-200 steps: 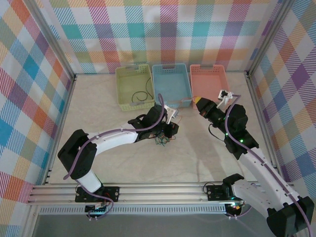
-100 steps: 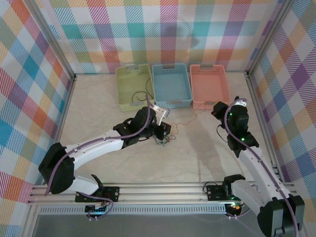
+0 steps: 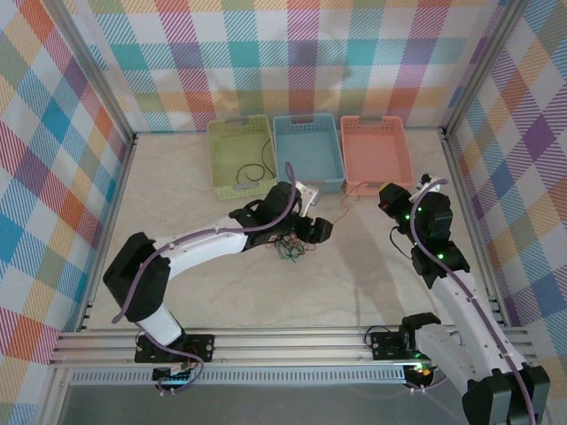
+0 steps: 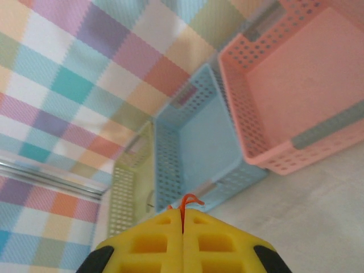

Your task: Untangle the cables

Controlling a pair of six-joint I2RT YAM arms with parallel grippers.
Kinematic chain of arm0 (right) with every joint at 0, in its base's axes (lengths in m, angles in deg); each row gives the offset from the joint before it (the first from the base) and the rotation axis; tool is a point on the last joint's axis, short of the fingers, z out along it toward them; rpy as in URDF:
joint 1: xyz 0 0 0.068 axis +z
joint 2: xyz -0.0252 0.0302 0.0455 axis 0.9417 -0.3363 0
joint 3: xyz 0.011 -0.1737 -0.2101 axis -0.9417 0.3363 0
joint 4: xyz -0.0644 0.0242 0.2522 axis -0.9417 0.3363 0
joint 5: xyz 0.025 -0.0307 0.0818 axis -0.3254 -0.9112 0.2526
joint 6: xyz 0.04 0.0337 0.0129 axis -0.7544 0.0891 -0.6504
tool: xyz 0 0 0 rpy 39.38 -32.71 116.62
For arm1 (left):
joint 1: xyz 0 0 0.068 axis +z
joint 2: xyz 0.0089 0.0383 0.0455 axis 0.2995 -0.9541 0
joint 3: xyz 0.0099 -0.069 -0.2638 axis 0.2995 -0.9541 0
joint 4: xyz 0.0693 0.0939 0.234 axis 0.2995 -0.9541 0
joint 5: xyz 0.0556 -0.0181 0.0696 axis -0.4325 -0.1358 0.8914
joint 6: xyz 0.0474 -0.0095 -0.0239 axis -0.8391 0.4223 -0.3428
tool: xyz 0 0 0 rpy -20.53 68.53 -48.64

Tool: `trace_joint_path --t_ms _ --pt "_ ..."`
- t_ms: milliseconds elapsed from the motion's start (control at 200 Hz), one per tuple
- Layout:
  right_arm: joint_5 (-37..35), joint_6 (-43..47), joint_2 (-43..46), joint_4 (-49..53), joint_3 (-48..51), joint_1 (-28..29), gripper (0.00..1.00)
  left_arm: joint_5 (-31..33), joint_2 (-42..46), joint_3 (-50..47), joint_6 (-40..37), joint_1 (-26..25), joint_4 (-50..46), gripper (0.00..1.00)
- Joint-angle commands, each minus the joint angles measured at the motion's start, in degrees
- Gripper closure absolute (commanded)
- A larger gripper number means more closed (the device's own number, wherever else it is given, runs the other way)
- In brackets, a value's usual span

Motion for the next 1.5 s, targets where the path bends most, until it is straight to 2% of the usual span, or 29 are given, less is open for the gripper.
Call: trace_joint_path --t_ms 0,205,430,625,710,770,1015,1110,1260,1315,1425,1495 --pt "3.69 -4.14 1.47 2.07 -2.60 -0.15 1.00 -1.16 -2.16 2.79 -4.30 -0.83 1.19 0.22" --pt "6.09 -6.11 2.67 2.93 -4.11 -0.13 1.00 1.68 -4.91 5.39 -11.61 -2.05 -0.31 0.24" --pt "7.35 -7.41 2.25 2.97 -5.48 -0.13 1.00 1.33 -10.82 9.55 -13.04 -3.41 -2.24 0.30" --pt "6.73 -6.62 3.23 3.00 -5.20 -0.13 1.00 2.95 -11.36 9.99 -12.30 -3.40 -2.47 0.61" --pt "7.00 -5.89 3.78 3.21 -5.10 -0.13 1.00 2.76 -11.31 10.05 -12.48 -3.39 -2.96 0.79" --pt "6.29 -4.93 4.35 3.60 -4.92 -0.22 1.00 2.91 -10.80 9.92 -12.15 -3.39 -3.35 1.00" --pt "-1.16 3.66 6.02 3.57 -1.40 -0.29 1.00 6.37 0.20 1.70 -10.10 -3.39 -2.88 1.00" --pt "-4.74 4.03 5.89 -0.35 4.86 -0.37 1.00 6.11 5.51 -2.46 -8.56 -3.52 -2.70 1.00" --pt "-4.73 3.06 0.53 -5.53 9.88 -0.49 1.00 5.12 9.64 -5.87 -5.79 -3.48 -4.00 1.00" --pt "-4.27 2.88 -1.46 -6.27 10.11 -0.52 0.95 5.77 10.74 -7.27 -4.57 -3.49 -3.71 1.00" --pt "-3.81 2.26 -4.75 -9.03 11.46 -0.44 0.78 4.94 12.15 -9.67 -3.50 -3.48 -1.67 1.00" --pt "-0.39 4.99 -6.44 -12.67 12.45 -0.48 0.71 4.46 11.54 -9.27 -3.42 -3.50 -1.94 1.00"
